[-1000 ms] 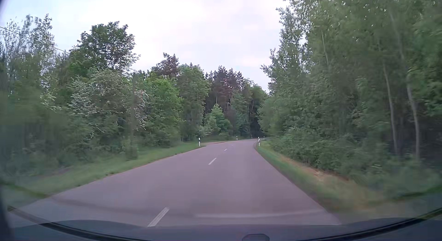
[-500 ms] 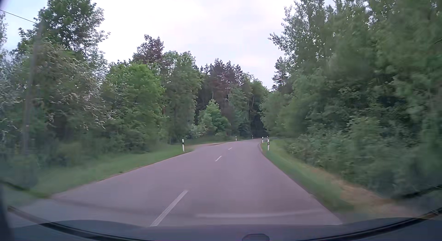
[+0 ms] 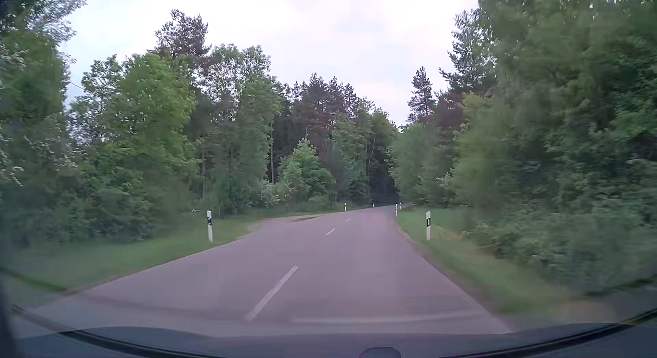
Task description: Follow the waypoints while adhering to traffic rules and regulations
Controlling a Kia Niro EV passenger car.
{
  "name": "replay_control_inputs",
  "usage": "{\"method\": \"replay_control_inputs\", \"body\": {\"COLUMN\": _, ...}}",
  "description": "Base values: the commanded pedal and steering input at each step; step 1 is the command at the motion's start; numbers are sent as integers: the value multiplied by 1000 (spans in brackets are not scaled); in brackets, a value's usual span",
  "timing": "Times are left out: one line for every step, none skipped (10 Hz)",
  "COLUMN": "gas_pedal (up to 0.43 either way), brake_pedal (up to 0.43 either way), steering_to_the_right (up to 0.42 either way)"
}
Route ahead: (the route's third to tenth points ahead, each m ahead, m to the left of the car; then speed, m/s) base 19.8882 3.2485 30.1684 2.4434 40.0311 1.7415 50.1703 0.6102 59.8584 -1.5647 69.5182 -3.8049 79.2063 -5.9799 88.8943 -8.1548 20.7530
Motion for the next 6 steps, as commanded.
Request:
{"method": "replay_control_inputs", "body": {"gas_pedal": 240, "brake_pedal": 0, "steering_to_the_right": 10}}
{"method": "replay_control_inputs", "body": {"gas_pedal": 240, "brake_pedal": 0, "steering_to_the_right": 11}}
{"method": "replay_control_inputs", "body": {"gas_pedal": 240, "brake_pedal": 0, "steering_to_the_right": 12}}
{"method": "replay_control_inputs", "body": {"gas_pedal": 240, "brake_pedal": 0, "steering_to_the_right": 14}}
{"method": "replay_control_inputs", "body": {"gas_pedal": 240, "brake_pedal": 0, "steering_to_the_right": 15}}
{"method": "replay_control_inputs", "body": {"gas_pedal": 240, "brake_pedal": 0, "steering_to_the_right": 16}}
